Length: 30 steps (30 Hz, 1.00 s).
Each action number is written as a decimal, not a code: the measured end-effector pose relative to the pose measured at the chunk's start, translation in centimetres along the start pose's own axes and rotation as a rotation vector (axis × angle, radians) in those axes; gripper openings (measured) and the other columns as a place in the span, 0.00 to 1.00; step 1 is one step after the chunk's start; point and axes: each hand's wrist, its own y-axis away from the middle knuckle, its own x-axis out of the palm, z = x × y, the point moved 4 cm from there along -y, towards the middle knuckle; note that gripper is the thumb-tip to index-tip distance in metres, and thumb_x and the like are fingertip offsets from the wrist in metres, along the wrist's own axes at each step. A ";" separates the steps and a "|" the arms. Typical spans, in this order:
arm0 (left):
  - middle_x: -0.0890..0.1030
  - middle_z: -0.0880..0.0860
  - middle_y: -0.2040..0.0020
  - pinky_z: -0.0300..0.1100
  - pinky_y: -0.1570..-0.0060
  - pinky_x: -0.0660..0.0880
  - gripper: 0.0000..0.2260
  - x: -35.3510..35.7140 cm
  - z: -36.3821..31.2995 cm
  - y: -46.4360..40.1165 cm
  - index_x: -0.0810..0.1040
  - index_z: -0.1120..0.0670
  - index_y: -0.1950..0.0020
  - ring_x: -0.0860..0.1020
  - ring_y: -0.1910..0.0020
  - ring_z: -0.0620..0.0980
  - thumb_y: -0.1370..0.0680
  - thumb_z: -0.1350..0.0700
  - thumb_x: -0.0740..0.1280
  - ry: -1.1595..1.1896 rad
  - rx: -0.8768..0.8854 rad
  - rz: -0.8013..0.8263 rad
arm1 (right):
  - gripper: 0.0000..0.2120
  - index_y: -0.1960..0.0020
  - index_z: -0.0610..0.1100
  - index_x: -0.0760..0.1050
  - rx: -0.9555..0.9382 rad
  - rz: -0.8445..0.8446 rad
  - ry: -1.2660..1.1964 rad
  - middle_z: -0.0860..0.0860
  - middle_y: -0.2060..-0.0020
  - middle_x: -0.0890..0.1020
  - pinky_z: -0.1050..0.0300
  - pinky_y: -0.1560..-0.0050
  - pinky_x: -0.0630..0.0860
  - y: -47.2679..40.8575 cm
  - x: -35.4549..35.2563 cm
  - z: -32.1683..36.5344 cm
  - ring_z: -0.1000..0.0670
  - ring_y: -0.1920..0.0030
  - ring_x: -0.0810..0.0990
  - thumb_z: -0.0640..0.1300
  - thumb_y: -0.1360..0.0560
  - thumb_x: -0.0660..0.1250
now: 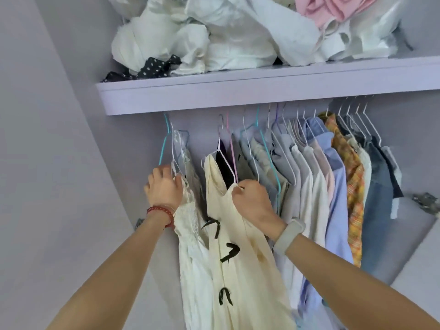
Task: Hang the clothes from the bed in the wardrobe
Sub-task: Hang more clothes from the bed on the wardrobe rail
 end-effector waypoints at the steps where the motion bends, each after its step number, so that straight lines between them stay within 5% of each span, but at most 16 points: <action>1: 0.67 0.61 0.35 0.53 0.39 0.62 0.18 0.3 0.1 -1.3 0.67 0.59 0.33 0.65 0.37 0.60 0.20 0.52 0.57 -0.015 0.005 -0.003 | 0.17 0.73 0.45 0.58 -0.007 -0.030 -0.001 0.49 0.73 0.67 0.57 0.64 0.64 -1.3 0.9 0.7 0.43 0.64 0.71 0.39 0.26 0.56; 7: 0.67 0.59 0.34 0.53 0.38 0.61 0.20 2.9 0.8 -5.2 0.64 0.55 0.29 0.64 0.36 0.57 0.20 0.52 0.55 -0.096 0.008 0.053 | 0.11 0.63 0.41 0.70 -0.094 -0.177 0.146 0.43 0.62 0.78 0.57 0.66 0.61 -6.7 4.9 3.0 0.42 0.60 0.75 0.42 0.23 0.55; 16: 0.73 0.58 0.36 0.53 0.37 0.64 0.19 4.7 4.6 -5.1 0.66 0.56 0.30 0.68 0.36 0.58 0.21 0.62 0.56 0.279 0.000 -0.108 | 0.10 0.57 0.37 0.74 -0.213 -0.319 0.217 0.42 0.60 0.79 0.57 0.66 0.65 -13.0 9.7 4.6 0.42 0.61 0.78 0.38 0.24 0.55; 20: 0.76 0.59 0.41 0.49 0.39 0.68 0.18 4.5 4.7 -5.2 0.69 0.59 0.32 0.71 0.40 0.57 0.21 0.65 0.56 0.411 0.010 -0.136 | 0.10 0.51 0.37 0.74 -0.171 -0.265 0.290 0.42 0.56 0.80 0.55 0.64 0.69 -14.3 12.5 4.3 0.41 0.58 0.80 0.39 0.23 0.55; 24: 0.76 0.57 0.39 0.48 0.38 0.69 0.16 4.2 4.7 -4.8 0.71 0.55 0.33 0.72 0.38 0.55 0.21 0.62 0.58 0.505 -0.021 -0.124 | 0.10 0.53 0.36 0.73 -0.211 -0.213 0.099 0.42 0.60 0.79 0.58 0.65 0.66 -14.1 14.2 4.5 0.41 0.60 0.78 0.40 0.22 0.56; 30: 0.74 0.52 0.36 0.37 0.37 0.67 0.16 3.8 5.0 -4.4 0.73 0.52 0.34 0.72 0.40 0.44 0.22 0.61 0.60 0.680 -0.102 -0.108 | 0.12 0.56 0.43 0.69 -0.274 0.187 -0.039 0.44 0.61 0.77 0.52 0.57 0.71 -15.0 16.6 5.9 0.44 0.58 0.75 0.46 0.20 0.51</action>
